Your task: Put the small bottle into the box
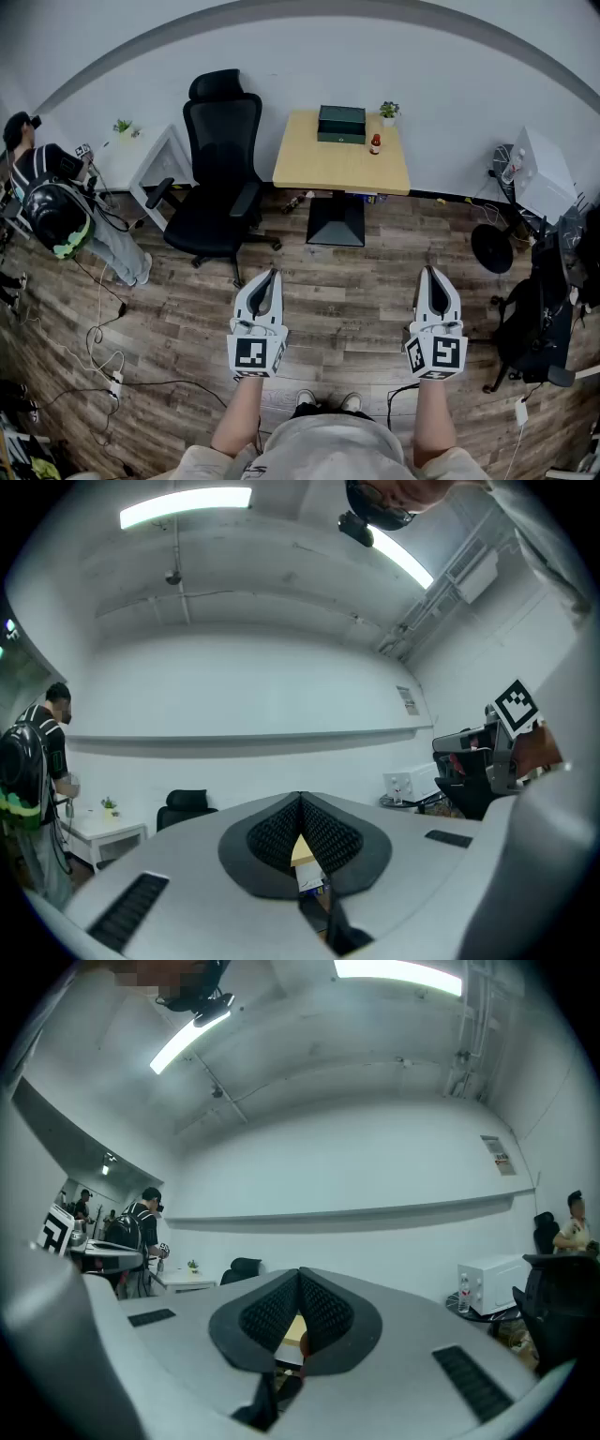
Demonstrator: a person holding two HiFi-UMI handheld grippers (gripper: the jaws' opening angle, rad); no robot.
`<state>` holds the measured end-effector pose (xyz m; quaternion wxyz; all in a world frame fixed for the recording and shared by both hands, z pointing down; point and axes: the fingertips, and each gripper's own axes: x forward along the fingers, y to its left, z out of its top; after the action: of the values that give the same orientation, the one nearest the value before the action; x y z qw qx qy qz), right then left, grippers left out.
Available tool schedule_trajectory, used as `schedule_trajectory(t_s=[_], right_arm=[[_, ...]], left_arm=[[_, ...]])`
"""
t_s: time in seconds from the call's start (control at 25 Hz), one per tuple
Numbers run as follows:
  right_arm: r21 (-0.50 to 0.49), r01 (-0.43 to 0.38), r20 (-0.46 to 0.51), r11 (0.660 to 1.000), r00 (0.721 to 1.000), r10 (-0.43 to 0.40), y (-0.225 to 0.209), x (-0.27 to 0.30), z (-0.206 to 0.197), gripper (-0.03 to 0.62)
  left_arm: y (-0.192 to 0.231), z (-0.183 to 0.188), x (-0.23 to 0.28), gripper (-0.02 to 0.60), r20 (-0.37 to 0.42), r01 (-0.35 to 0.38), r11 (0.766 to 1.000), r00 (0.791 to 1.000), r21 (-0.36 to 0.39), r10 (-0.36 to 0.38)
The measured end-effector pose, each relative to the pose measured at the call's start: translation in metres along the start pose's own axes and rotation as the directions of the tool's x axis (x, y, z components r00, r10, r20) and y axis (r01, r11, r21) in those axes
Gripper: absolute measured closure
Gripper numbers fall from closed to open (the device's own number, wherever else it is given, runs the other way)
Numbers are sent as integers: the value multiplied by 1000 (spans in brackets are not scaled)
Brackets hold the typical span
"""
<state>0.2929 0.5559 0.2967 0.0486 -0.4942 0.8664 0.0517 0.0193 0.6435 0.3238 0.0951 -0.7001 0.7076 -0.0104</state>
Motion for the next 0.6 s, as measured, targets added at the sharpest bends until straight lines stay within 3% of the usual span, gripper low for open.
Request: schedule_trajectory(t_s=[0.6], right_arm=[[34, -46, -26, 998, 999, 47, 81, -9, -9, 579]], left_arm=[[40, -1, -46, 575, 17, 1, 1000, 1000, -3, -1]])
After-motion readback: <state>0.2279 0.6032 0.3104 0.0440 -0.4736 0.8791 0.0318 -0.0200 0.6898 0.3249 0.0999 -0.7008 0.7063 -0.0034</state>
